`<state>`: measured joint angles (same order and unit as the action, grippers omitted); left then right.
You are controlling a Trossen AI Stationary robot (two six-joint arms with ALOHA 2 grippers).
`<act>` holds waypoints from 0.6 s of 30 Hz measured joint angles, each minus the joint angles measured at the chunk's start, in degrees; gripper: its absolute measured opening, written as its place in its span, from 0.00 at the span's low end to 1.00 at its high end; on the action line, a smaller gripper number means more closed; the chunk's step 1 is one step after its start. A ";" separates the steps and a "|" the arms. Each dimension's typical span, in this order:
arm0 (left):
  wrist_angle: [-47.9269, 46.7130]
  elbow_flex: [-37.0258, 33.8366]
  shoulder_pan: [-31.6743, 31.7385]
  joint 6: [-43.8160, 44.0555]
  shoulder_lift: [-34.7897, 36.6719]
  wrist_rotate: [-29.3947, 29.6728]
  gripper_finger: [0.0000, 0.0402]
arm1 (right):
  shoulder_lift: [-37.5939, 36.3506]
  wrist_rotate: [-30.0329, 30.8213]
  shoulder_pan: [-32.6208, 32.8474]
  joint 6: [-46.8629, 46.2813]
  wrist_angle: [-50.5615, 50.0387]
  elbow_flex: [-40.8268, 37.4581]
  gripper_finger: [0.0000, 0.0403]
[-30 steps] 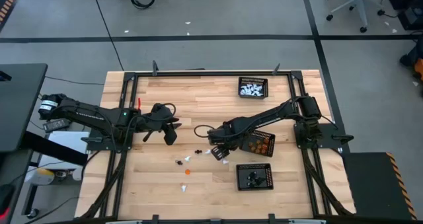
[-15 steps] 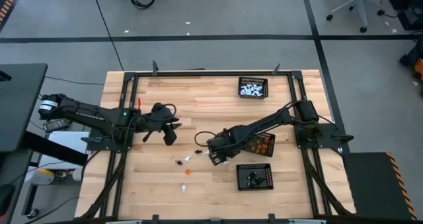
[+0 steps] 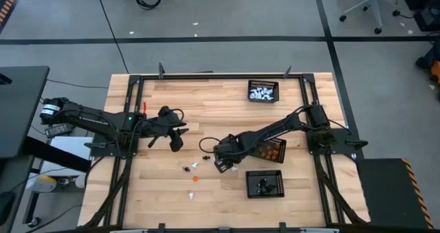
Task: Sort Halloween decoration
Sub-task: Put the black skeleton toy into the bottom black bin
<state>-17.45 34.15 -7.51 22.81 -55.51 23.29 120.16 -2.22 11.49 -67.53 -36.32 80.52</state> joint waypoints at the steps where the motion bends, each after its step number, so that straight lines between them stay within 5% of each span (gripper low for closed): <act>1: 0.02 0.00 0.00 0.00 0.00 0.00 0.31 | -0.10 0.69 0.03 0.18 -0.07 -0.04 0.35; 9: -0.04 0.00 0.00 0.35 0.00 0.00 0.31 | -0.15 1.60 -0.81 2.82 -0.14 -0.01 0.30; 18: 0.06 0.00 0.00 1.32 -0.01 0.00 0.31 | -1.04 -0.84 -3.60 6.27 0.63 -0.10 0.39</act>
<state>-17.39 34.15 -7.51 24.12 -55.52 23.29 119.11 -3.07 7.89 -61.26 -35.68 80.42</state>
